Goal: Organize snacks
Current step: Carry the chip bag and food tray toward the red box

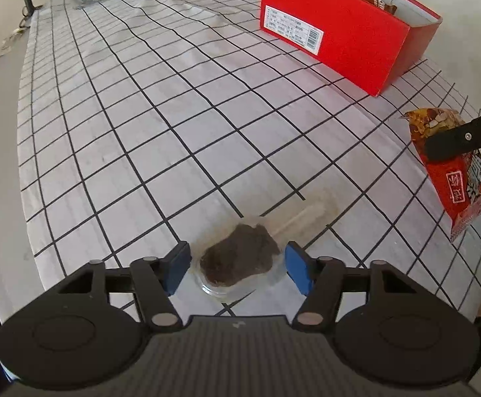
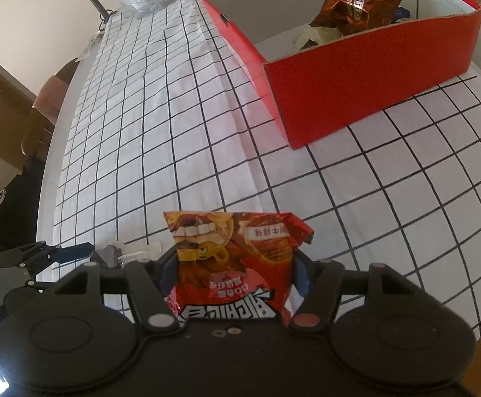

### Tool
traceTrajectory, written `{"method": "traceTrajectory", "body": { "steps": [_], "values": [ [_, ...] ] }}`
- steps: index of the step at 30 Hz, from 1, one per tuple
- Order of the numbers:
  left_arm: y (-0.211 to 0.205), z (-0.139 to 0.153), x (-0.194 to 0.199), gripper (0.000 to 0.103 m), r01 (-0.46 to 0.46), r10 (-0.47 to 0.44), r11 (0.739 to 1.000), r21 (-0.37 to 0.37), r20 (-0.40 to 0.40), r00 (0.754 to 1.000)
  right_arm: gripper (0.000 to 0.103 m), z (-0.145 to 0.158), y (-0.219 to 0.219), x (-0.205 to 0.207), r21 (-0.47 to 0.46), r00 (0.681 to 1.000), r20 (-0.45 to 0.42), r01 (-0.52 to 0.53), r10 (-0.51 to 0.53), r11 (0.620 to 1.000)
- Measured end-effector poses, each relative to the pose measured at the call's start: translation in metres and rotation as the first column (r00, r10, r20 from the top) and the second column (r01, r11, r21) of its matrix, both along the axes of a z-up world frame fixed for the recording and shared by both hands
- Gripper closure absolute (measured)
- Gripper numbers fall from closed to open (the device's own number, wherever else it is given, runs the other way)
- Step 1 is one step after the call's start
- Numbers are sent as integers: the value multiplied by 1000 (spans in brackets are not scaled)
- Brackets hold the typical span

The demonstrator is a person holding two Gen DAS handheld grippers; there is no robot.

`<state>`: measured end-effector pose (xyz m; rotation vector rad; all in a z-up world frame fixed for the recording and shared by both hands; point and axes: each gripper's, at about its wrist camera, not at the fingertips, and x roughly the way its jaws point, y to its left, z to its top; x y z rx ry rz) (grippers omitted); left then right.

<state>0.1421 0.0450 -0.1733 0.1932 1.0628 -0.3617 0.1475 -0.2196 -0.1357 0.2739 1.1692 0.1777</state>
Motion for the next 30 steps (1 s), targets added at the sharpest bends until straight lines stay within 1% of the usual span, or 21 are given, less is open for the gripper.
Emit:
{"method": "traceTrajectory", "body": {
  "steps": [1,2,7,10,15,21,30],
  "values": [
    [1,0,-1,43,-10,10,1000,-3,4,1000,38,0,0,0,0,1000,-1,2,-2,1000],
    [1,0,-2,46,-22,22,1000,-9,11,1000,38,0,1,1,-1,1000,-2,3,-3,1000],
    [1,0,-8,46,-85,86,996,-33,32,996,38,3,1,1,-4,1000,11,6,-6,1000],
    [3,2,-11,47,-124,126,991,-59,30,992,38,5,0,1,-6,1000,19,8,-8,1000],
    [6,8,-15,47,-185,187,980,-73,31,982,38,9,-4,2,-9,999,34,15,-15,1000],
    [1,37,-14,47,-241,250,964,-116,70,966,38,22,-18,9,-14,997,71,21,-20,1000],
    [-30,89,5,46,-259,285,949,-179,141,948,38,61,-51,35,-49,984,179,-1,10,999]
  ]
}}
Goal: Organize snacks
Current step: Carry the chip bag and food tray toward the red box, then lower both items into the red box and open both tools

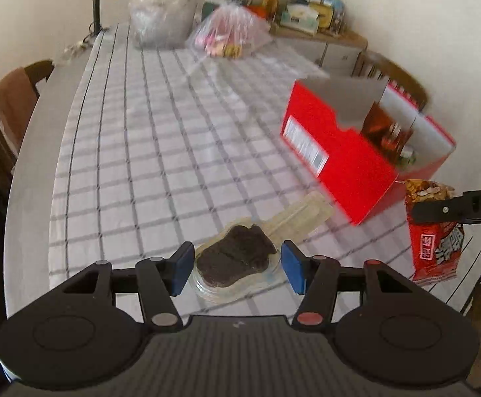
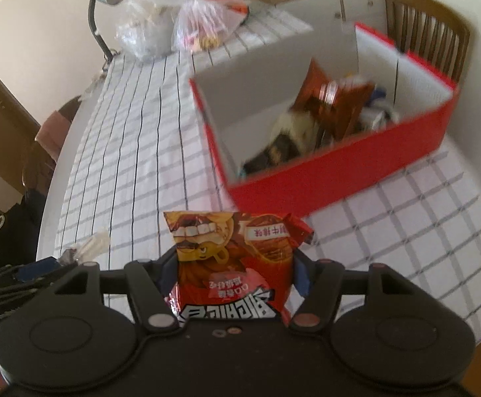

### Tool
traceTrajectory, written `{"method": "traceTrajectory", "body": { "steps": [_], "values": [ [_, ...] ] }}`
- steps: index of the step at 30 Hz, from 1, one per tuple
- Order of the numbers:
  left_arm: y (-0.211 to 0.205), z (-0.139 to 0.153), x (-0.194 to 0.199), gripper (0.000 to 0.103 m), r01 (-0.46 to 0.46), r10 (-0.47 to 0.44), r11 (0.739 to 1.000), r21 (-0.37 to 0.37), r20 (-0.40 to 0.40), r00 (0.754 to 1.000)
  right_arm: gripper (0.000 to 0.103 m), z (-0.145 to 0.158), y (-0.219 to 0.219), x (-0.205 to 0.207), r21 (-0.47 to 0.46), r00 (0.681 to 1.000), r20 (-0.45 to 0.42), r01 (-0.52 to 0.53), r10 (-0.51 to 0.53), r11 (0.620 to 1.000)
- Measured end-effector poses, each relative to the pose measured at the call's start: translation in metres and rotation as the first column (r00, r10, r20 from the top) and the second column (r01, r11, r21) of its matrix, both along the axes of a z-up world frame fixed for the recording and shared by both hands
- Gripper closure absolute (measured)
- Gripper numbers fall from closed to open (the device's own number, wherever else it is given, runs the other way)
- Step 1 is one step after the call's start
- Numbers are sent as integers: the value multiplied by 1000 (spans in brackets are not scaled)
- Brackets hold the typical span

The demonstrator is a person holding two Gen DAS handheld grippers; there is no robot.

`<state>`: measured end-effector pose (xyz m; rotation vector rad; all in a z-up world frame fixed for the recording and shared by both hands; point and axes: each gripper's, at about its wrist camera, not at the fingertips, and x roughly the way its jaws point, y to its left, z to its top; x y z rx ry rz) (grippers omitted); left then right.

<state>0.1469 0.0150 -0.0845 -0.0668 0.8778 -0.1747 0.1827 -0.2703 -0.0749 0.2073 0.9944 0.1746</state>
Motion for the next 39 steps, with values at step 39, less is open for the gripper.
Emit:
{"method": "traceTrajectory", "body": {
  "steps": [39],
  "values": [
    [-227,26,155,46,-110,113,990,88,-22,993,38,22,-149,178,-78,978,98,-176,183,981]
  ]
}}
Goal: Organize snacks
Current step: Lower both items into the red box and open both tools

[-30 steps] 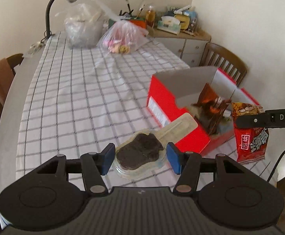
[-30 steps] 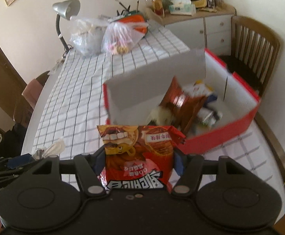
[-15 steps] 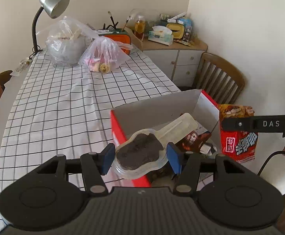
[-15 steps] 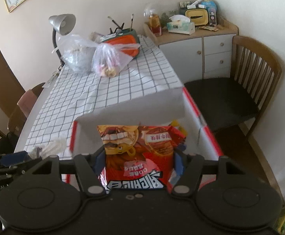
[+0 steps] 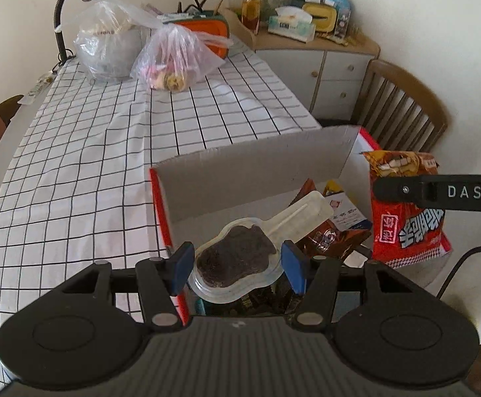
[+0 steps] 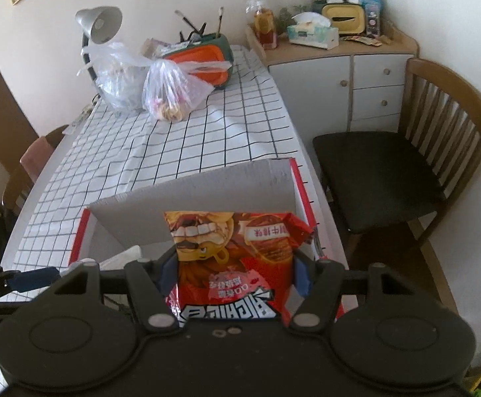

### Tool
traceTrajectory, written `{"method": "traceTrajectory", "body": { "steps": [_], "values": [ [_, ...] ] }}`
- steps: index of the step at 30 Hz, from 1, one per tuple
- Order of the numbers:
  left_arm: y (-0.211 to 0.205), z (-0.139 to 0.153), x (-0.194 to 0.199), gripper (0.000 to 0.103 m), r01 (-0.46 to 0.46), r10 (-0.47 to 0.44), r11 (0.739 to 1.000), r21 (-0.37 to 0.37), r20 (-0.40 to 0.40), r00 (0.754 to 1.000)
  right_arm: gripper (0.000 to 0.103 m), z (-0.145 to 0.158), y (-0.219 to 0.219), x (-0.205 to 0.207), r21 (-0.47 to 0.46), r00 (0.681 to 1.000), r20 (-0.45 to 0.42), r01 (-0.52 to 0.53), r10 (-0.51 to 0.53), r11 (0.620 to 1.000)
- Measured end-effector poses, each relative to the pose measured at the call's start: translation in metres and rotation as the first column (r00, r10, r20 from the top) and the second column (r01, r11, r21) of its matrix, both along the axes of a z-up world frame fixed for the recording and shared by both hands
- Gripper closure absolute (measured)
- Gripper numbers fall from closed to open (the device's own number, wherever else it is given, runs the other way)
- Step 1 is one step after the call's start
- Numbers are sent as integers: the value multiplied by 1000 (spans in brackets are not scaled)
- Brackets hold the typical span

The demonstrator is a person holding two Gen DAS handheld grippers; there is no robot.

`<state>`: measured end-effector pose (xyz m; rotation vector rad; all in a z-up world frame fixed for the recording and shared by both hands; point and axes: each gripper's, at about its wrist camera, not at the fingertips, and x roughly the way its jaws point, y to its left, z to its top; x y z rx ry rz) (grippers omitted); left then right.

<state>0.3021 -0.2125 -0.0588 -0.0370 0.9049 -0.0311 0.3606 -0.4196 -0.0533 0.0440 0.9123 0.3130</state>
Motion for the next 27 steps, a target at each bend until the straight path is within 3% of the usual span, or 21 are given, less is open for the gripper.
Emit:
{"method": "traceTrajectory", "body": {
  "steps": [8,27],
  "values": [
    [-17,-24,10,46,7,-5,999,35,-54,999,38,-22,9,7,-43,997,-34,-70,69,997],
    [-22,-49,14,47,-1,5,999,38,-110,994,32,-41,2,12,-36,996,-62,-71,69,997]
  ]
}}
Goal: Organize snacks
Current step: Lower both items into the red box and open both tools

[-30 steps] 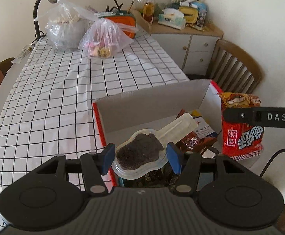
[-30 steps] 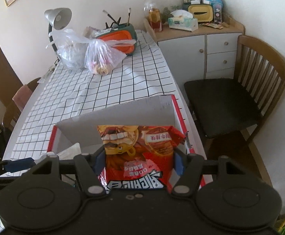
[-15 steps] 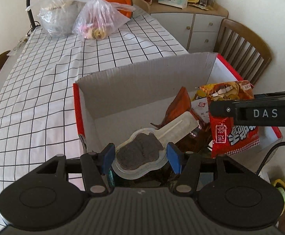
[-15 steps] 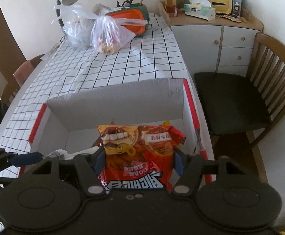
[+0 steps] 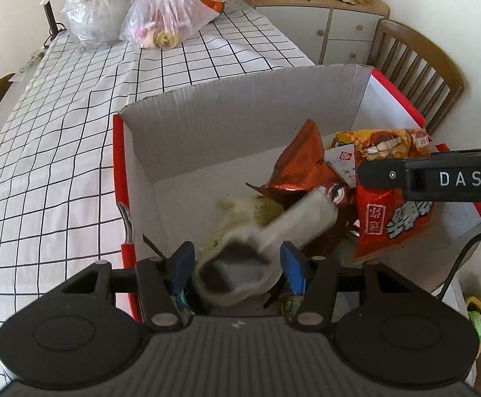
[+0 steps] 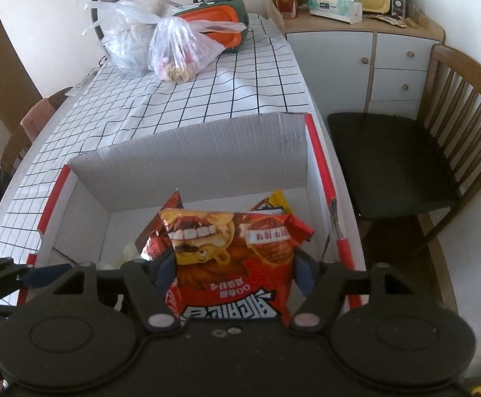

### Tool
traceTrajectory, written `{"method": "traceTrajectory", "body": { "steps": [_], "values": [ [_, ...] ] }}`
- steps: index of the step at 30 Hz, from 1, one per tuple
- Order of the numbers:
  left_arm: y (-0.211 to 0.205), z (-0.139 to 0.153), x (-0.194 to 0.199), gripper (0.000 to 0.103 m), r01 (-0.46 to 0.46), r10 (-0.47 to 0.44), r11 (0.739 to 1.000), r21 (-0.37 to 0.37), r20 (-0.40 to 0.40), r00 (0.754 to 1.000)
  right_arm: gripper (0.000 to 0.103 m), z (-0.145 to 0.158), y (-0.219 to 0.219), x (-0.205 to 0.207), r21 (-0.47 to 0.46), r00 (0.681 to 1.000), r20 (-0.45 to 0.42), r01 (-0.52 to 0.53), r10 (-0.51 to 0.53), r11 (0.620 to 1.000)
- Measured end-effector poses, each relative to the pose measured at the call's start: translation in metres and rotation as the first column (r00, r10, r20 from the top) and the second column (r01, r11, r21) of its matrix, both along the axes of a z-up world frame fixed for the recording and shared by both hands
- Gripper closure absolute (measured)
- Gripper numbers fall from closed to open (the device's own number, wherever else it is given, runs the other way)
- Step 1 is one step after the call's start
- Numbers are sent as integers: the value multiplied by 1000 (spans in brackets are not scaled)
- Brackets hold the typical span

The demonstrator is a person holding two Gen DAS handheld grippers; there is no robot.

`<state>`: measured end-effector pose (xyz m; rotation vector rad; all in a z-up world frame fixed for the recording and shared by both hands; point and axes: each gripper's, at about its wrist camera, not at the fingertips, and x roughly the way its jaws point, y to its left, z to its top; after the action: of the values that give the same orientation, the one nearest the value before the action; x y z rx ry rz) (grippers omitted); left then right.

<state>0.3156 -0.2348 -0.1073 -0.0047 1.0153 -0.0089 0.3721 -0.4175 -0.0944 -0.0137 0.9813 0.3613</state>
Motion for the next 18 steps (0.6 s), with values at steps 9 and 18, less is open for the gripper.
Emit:
{"method": "traceTrajectory", "body": {
  "steps": [9,18],
  "values": [
    [0,10,-12,41,12,-11,1000,-25,41,999,20,11,-6,-19,30,999,30,15,-16,999],
    [17,36,-38,32,21,-11,997,-81,125,992,10,43,-14,-51,76,994,111,3,-11,997]
  ]
}}
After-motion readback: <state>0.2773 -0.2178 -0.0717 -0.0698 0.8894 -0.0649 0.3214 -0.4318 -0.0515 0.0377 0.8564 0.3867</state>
